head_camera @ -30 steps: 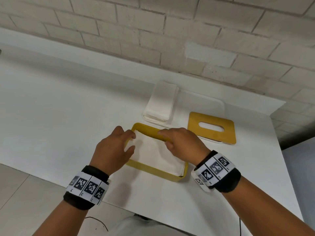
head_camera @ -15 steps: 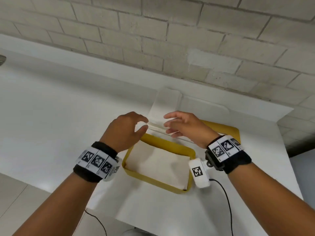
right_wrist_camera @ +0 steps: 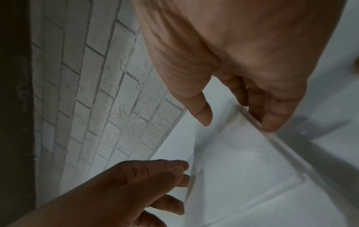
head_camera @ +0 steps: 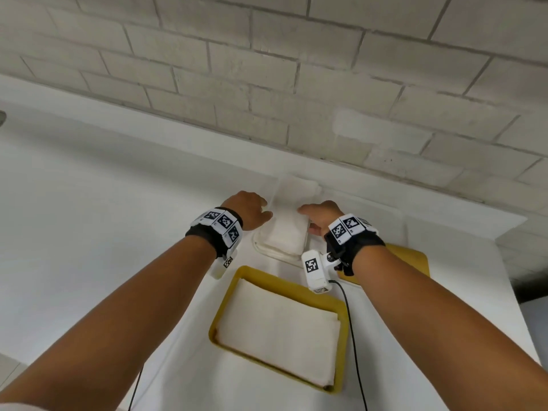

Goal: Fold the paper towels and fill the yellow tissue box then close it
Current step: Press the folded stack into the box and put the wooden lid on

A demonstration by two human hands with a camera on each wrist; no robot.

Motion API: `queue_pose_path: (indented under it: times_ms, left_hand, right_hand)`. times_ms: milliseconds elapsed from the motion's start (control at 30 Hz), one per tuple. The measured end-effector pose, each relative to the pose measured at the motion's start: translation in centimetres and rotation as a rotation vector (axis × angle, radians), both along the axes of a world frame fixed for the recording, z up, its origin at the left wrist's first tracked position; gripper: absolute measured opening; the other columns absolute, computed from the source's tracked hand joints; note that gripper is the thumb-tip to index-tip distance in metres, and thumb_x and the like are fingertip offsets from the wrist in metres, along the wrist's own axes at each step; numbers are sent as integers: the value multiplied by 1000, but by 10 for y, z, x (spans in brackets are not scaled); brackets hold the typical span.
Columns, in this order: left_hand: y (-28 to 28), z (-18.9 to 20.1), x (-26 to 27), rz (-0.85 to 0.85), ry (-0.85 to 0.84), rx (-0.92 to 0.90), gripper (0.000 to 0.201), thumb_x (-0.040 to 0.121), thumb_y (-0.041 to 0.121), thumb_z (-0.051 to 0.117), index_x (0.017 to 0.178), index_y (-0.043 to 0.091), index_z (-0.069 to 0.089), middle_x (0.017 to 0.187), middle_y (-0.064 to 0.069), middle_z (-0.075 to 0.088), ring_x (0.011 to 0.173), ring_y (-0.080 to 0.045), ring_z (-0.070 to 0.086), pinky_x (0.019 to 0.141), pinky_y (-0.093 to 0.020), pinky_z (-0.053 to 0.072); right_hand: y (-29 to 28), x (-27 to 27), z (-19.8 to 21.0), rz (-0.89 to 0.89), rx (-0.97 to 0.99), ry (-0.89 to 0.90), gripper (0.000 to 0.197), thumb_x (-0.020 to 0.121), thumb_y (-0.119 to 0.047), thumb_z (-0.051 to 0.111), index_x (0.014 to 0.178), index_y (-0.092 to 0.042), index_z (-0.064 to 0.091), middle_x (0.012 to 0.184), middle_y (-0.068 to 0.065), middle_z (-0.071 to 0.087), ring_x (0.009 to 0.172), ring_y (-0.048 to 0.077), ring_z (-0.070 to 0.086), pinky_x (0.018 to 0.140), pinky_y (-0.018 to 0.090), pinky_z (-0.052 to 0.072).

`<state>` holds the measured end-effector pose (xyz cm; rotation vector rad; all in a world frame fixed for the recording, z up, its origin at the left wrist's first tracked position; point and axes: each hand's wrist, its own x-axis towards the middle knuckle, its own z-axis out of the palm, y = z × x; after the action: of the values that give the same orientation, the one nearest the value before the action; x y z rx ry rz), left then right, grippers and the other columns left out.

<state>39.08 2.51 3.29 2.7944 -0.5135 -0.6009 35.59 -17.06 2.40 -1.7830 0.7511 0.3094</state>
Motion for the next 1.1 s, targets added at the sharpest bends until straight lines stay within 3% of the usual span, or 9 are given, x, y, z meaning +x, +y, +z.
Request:
queue_pose_path:
  times_ms: [133, 233, 333, 433, 567, 700, 900, 1033, 1100]
  left_hand:
    - [-5, -15, 7, -27, 0, 13, 49, 103, 45, 49, 148, 24, 51, 145, 2, 58, 135, -22, 51, 113, -38, 41]
    - [-6, -24, 9, -17, 6, 5, 48, 101, 43, 53, 145, 25, 54, 141, 3, 62, 130, -22, 56, 110, -39, 45]
    - [-5, -29, 10, 6, 7, -15, 48, 100, 41, 55, 145, 25, 55, 137, 4, 64, 127, -21, 58, 109, -38, 46]
    - [-5, -32, 9, 7, 10, -25, 47, 100, 40, 54, 145, 24, 55, 137, 3, 64, 127, -22, 58, 108, -37, 46]
    - [-3, -33, 8, 2, 12, -43, 41, 101, 38, 53, 139, 24, 61, 133, 2, 66, 122, -23, 60, 105, -37, 48]
    - [-1, -35, 6, -4, 6, -57, 31, 101, 35, 50, 122, 21, 69, 121, 0, 71, 114, -24, 62, 99, -38, 51]
    - [-1, -37, 5, -1, -1, -55, 33, 102, 37, 48, 121, 20, 69, 122, -1, 70, 114, -24, 61, 100, -39, 50]
    - [2, -41, 5, 17, -7, -77, 32, 102, 39, 48, 121, 22, 68, 123, 1, 70, 114, -24, 62, 100, -38, 50]
    - [4, -42, 5, 25, -13, -98, 34, 101, 40, 49, 126, 24, 67, 126, 2, 70, 116, -23, 62, 101, -37, 50]
  right_hand:
    - [5, 3, -2, -32, 1, 16, 20, 84, -15, 76, 77, -6, 59, 86, 14, 64, 94, 37, 68, 94, 48, 57]
    - [4, 5, -2, -75, -10, 2, 23, 81, -12, 77, 69, -4, 59, 69, 14, 58, 69, 30, 59, 75, 37, 54]
    - [7, 9, -5, -103, 57, -12, 16, 78, -11, 79, 80, -1, 67, 96, 27, 72, 82, 34, 67, 89, 53, 59]
    - [12, 11, -11, -122, 164, -7, 32, 72, -11, 83, 97, 3, 69, 117, 32, 68, 96, 39, 70, 94, 64, 53]
    - [17, 10, -17, -138, 245, 27, 39, 62, -17, 87, 94, -1, 71, 115, 29, 70, 108, 47, 68, 92, 71, 50]
    - [20, 16, -26, -156, 290, 70, 75, 33, -29, 88, 102, -3, 72, 113, 26, 72, 102, 46, 71, 89, 71, 52]
    - [31, 13, 0, -148, 171, -4, 33, 72, -23, 86, 94, -6, 68, 94, 12, 66, 86, 30, 65, 92, 46, 56]
    - [21, 30, -26, -206, 202, 11, 98, 31, -35, 89, 120, -6, 61, 106, 12, 68, 88, 32, 68, 82, 46, 59]
    - [15, 39, -44, -235, 195, 10, 113, 18, -38, 85, 124, -8, 60, 112, 12, 68, 93, 34, 69, 84, 52, 58]
